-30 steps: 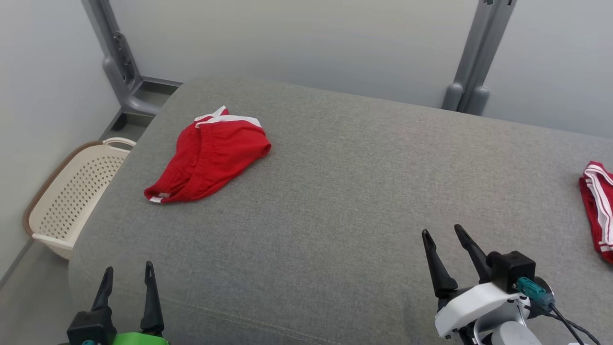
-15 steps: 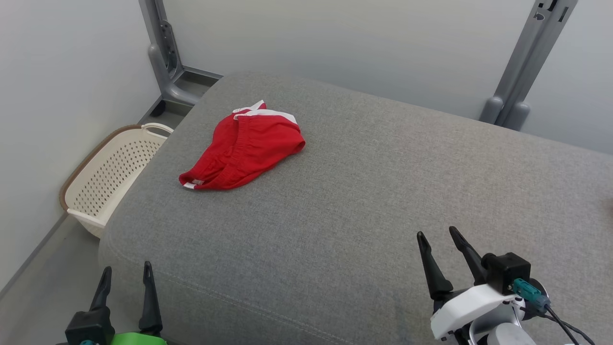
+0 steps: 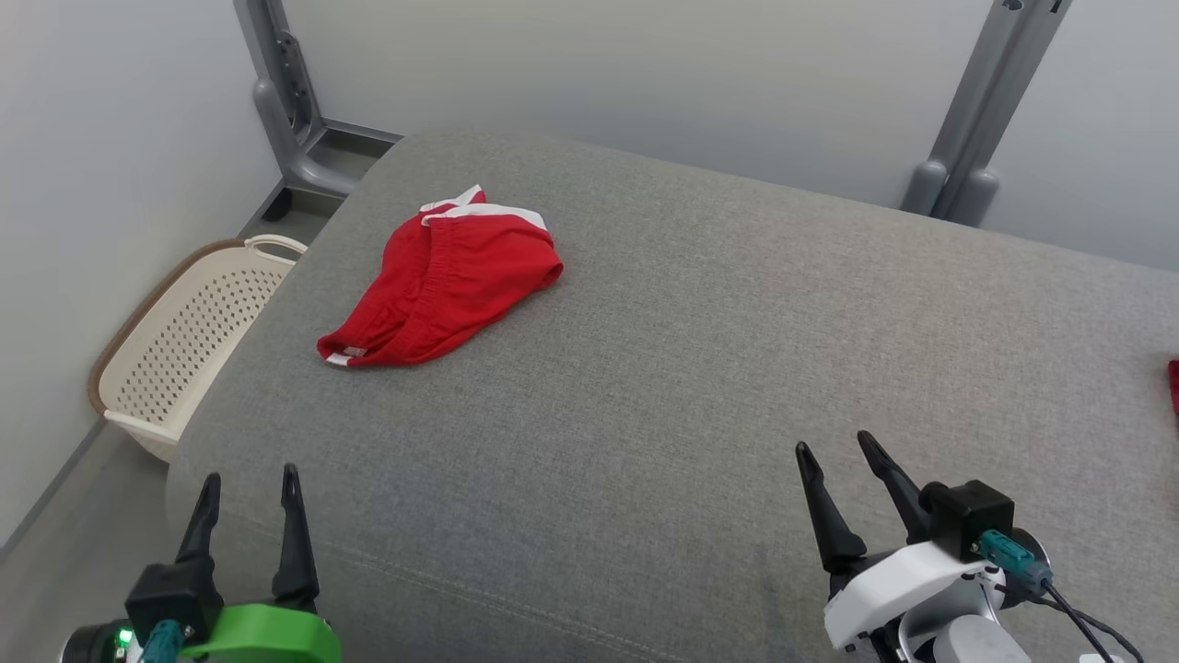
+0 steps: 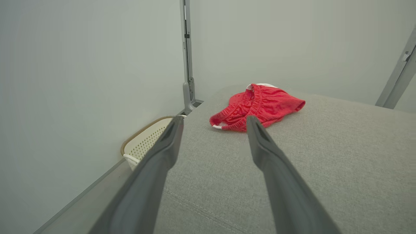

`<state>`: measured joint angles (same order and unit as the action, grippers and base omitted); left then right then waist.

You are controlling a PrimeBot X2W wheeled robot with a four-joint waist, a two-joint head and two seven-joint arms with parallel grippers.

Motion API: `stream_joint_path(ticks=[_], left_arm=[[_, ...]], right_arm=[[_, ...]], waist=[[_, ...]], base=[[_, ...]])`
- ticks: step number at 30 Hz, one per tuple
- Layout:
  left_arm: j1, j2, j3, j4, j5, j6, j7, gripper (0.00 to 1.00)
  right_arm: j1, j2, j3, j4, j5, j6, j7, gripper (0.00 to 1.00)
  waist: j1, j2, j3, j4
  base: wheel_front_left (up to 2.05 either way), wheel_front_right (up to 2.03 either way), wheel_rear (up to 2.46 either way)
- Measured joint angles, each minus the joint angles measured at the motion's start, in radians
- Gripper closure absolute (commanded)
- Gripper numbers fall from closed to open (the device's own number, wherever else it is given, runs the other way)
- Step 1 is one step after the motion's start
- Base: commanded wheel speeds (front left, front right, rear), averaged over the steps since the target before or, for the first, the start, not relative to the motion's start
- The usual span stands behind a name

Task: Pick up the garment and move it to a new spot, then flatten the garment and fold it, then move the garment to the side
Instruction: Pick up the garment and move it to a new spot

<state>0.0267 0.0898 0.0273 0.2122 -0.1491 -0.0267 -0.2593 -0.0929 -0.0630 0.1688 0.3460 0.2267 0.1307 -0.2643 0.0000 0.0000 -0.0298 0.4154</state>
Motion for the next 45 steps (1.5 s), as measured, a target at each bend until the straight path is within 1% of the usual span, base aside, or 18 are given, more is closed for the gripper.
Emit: stream_joint_path(ticks=[5, 9, 10, 12, 13, 20, 22, 35, 45], left_arm=[[-0.088, 0.018, -0.021, -0.009, 0.002, -0.013, 0.003, 0.0], [-0.188, 0.039, -0.034, -0.01, 0.01, -0.027, 0.012, 0.0], [-0.188, 0.039, -0.034, -0.01, 0.01, -0.027, 0.012, 0.0], [-0.265, 0.063, -0.04, 0.001, 0.012, -0.037, 0.024, 0.0], [-0.265, 0.063, -0.04, 0.001, 0.012, -0.037, 0.024, 0.0], [-0.426, 0.108, -0.044, 0.075, 0.001, -0.06, 0.057, 0.0], [-0.479, 0.115, -0.044, 0.1, -0.018, -0.067, 0.06, 0.0], [-0.785, 0.206, -0.055, 0.328, -0.077, -0.094, 0.095, 0.0], [-0.927, 0.279, -0.069, 0.59, -0.13, -0.101, 0.144, 0.0]], right_arm=[[-0.016, -0.008, 0.005, 0.001, -0.002, 0.0, 0.0, 0.0], [-0.036, -0.017, 0.014, 0.002, -0.001, 0.0, 0.0, 0.0], [-0.036, -0.017, 0.014, 0.002, -0.001, 0.0, 0.0, 0.0], [-0.046, -0.023, 0.014, 0.002, -0.001, 0.0, 0.002, 0.0], [-0.046, -0.023, 0.014, 0.002, -0.001, 0.0, 0.002, 0.0], [-0.07, -0.028, 0.016, 0.003, -0.001, 0.0, 0.003, 0.0], [-0.081, -0.03, 0.015, 0.002, -0.001, 0.0, 0.003, 0.0], [-0.14, -0.037, 0.009, 0.005, -0.002, 0.0, 0.002, 0.0], [-0.178, -0.039, 0.003, 0.002, -0.01, 0.0, 0.002, 0.0]], waist=[[0.0, 0.0, 0.013, -0.034], [0.0, 0.0, 0.028, -0.068], [0.0, 0.0, 0.028, -0.068], [0.0, 0.0, 0.04, -0.095], [0.0, 0.0, 0.04, -0.095], [0.0001, 0.0, 0.077, -0.162], [0.0, 0.0, 0.09, -0.179], [0.0001, 0.0, 0.189, -0.283], [0.0001, 0.0, 0.262, -0.353]], base=[[0.0, 0.0, 0.0], [0.0, 0.0, 0.0], [0.0, 0.0, 0.0], [0.0, 0.0, 0.0], [0.0, 0.0, 0.0], [0.0, 0.0, 0.0], [0.0, 0.0, 0.0], [0.0, 0.0, 0.0], [0.0, 0.0, 0.0]])
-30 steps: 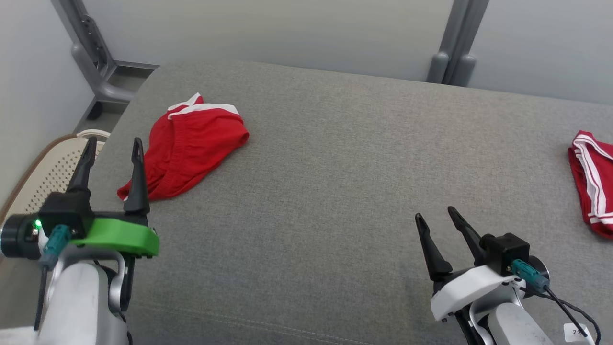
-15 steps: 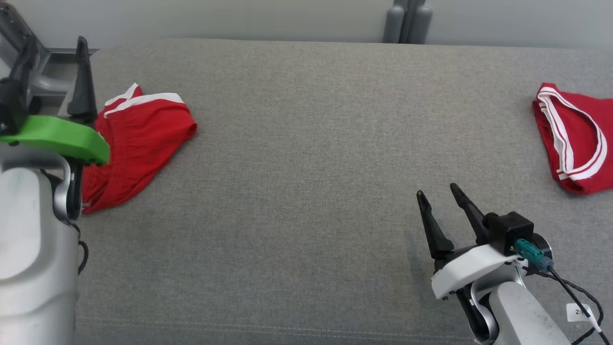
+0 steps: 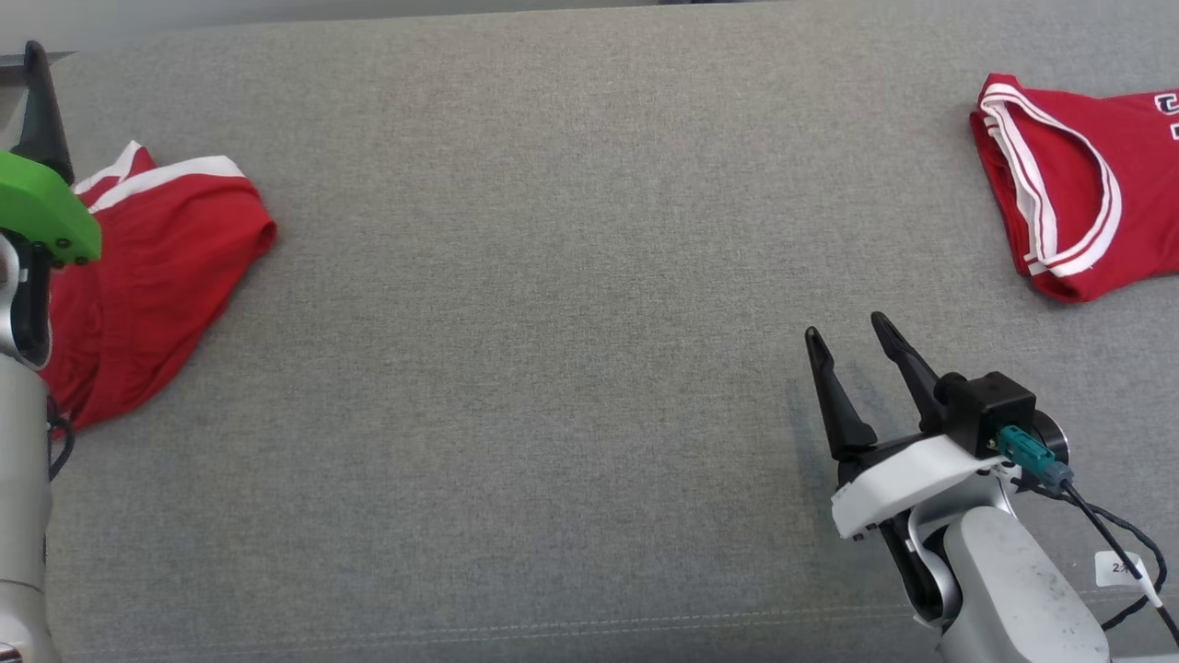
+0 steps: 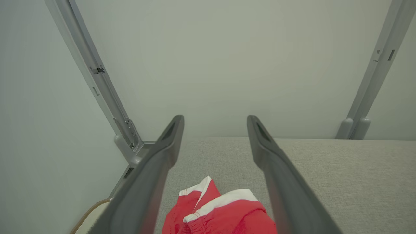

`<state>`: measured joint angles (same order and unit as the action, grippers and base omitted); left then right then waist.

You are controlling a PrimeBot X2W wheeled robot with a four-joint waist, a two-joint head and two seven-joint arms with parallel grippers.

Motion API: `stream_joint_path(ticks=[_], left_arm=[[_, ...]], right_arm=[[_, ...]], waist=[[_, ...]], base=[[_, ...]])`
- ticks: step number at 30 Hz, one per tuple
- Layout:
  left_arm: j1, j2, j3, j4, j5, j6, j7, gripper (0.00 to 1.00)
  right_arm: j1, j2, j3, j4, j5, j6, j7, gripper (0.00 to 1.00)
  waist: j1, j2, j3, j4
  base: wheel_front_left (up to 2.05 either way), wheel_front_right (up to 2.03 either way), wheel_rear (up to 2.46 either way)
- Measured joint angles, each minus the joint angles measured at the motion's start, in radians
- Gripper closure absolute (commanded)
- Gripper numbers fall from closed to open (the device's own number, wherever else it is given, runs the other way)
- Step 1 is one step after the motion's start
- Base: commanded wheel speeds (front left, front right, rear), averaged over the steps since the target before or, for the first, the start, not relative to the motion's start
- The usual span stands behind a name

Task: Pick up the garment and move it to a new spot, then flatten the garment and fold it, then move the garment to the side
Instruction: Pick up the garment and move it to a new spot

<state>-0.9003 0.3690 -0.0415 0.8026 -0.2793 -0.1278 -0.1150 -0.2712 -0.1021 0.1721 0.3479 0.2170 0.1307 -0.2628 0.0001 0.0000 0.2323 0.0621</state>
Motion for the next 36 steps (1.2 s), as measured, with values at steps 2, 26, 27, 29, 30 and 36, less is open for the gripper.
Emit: stream_joint_path(ticks=[2, 26, 27, 29, 30, 36], left_arm=[[-0.027, 0.021, -0.004, 0.083, -0.025, -0.001, 0.014, 0.0], [-0.058, 0.067, -0.093, 0.447, -0.16, -0.001, 0.214, 0.0], [-0.056, 0.066, -0.094, 0.452, -0.165, -0.001, 0.223, 0.0], [-0.056, 0.066, -0.095, 0.456, -0.17, -0.001, 0.223, 0.0], [-0.055, 0.066, -0.096, 0.458, -0.173, -0.001, 0.229, 0.0], [-0.053, 0.062, -0.119, 0.459, -0.179, -0.001, 0.212, 1.0]], right_arm=[[-0.006, -0.001, -0.006, -0.004, -0.003, 0.0, 0.0, 0.0], [-0.042, -0.007, -0.022, -0.028, -0.027, 0.0, 0.006, 0.0], [-0.043, -0.005, -0.02, -0.029, -0.027, 0.0, 0.006, 0.0], [-0.043, -0.006, -0.019, -0.029, -0.027, 0.0, 0.006, 0.0], [-0.043, -0.006, -0.018, -0.03, -0.027, 0.0, 0.007, 0.0], [-0.042, -0.011, -0.025, -0.035, -0.031, 0.0, 0.011, 0.0]], waist=[[0.0, 0.0, 0.023, -0.019], [0.0, 0.0, 0.132, -0.091], [0.0, 0.0, 0.133, -0.091], [0.0, 0.0, 0.135, -0.092], [0.0, 0.0, 0.136, -0.092], [-0.0001, 0.0, 0.134, -0.089]], base=[[0.0, 0.0, 0.0], [0.0, 0.0, 0.0], [0.0, 0.0, 0.0], [0.0, 0.0, 0.0], [0.0, 0.0, 0.0], [0.0, 0.0, 0.0]])
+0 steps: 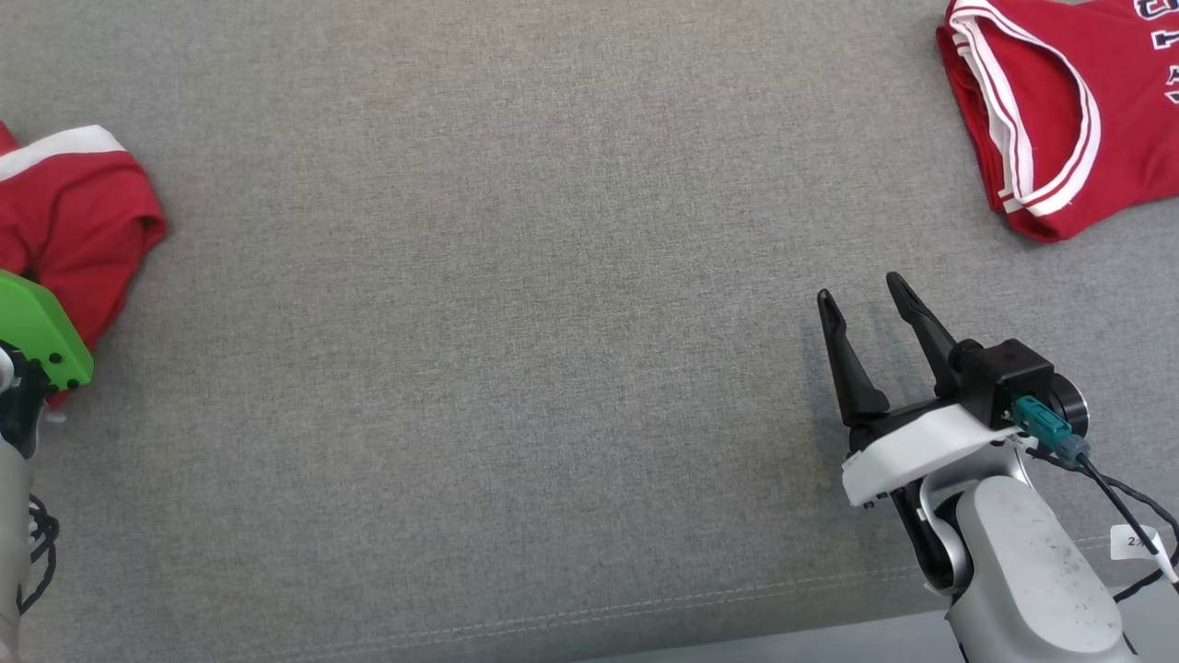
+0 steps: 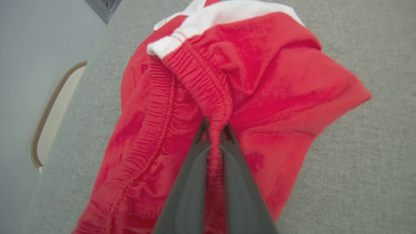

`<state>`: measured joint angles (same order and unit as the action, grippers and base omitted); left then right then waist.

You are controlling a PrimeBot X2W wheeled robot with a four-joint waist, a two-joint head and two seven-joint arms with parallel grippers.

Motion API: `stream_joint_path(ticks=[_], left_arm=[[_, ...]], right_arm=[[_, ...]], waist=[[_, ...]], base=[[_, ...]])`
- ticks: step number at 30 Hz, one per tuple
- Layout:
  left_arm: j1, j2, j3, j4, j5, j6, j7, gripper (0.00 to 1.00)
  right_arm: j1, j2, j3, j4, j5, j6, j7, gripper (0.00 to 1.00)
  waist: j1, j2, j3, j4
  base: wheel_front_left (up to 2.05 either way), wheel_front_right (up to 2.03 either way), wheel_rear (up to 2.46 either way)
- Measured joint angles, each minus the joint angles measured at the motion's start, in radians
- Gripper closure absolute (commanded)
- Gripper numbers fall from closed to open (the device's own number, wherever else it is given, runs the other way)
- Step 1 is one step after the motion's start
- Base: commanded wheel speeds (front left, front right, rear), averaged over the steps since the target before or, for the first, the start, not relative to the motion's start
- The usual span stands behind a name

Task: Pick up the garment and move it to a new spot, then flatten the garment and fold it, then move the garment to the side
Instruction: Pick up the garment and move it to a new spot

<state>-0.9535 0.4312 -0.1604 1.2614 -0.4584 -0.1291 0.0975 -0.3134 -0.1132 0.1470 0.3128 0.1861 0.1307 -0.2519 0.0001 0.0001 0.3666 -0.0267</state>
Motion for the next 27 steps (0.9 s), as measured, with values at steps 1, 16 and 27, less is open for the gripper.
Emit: stream_joint_path(ticks=[1, 16, 27], left_arm=[[0.0, 0.0, -0.005, -0.004, 0.0, 0.0, -0.014, 1.0], [-0.038, 0.005, -0.132, -0.116, -0.008, 0.0, -0.176, 1.0], [-0.077, -0.003, -0.253, -0.218, -0.017, 0.0, -0.21, 1.0]], right_arm=[[0.0, 0.0, 0.0, -0.001, -0.003, 0.0, 0.001, 0.0], [0.006, 0.013, 0.019, 0.029, 0.011, 0.0, 0.002, 0.0], [0.018, 0.03, 0.026, 0.058, 0.035, 0.0, -0.005, 0.0]], waist=[[0.0, 0.0, -0.002, 0.001], [0.0, 0.0, -0.086, 0.024], [-0.0001, 0.0, -0.138, 0.012]], base=[[0.0, 0.0, 0.0], [0.0, 0.0, 0.0], [0.0, 0.0, 0.0]])
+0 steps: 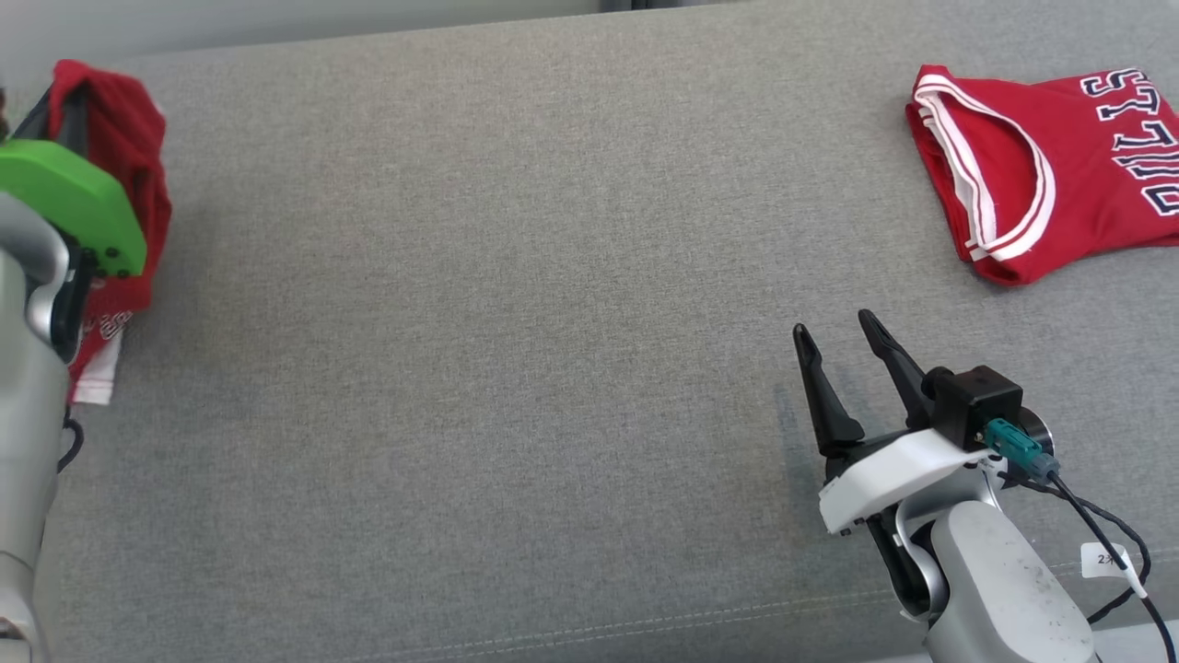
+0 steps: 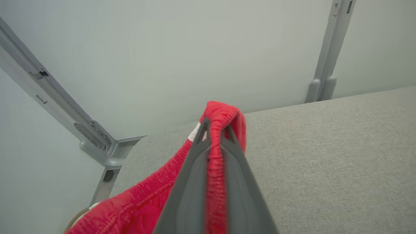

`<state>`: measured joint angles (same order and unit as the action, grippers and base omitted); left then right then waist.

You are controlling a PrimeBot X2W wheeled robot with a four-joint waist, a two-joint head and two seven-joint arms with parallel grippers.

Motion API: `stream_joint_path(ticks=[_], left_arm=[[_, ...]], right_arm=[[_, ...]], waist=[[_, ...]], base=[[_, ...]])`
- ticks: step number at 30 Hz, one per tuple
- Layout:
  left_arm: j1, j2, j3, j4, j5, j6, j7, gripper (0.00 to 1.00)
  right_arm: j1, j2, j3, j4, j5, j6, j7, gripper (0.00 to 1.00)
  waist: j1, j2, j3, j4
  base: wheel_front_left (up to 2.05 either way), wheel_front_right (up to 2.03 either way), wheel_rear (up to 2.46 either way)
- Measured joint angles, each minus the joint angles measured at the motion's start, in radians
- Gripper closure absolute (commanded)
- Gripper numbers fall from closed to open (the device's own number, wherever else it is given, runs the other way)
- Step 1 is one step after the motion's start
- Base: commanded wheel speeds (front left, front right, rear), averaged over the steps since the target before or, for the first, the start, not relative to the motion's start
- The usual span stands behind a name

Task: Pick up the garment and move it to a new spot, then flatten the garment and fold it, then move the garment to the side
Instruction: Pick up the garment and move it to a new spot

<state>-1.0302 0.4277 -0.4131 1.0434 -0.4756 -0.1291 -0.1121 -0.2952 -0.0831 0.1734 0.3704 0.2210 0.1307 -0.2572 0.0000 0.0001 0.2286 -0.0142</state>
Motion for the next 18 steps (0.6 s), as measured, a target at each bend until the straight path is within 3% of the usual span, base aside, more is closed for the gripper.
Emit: stream_joint_path(ticks=[18], left_arm=[[-0.041, -0.039, -0.207, -0.32, 0.006, 0.0, 0.015, 1.0]], right_arm=[[0.024, 0.022, -0.003, 0.011, 0.031, 0.0, -0.006, 0.0]], waist=[[0.0, 0.0, -0.073, -0.07]], base=[[0.0, 0.0, 0.0]])
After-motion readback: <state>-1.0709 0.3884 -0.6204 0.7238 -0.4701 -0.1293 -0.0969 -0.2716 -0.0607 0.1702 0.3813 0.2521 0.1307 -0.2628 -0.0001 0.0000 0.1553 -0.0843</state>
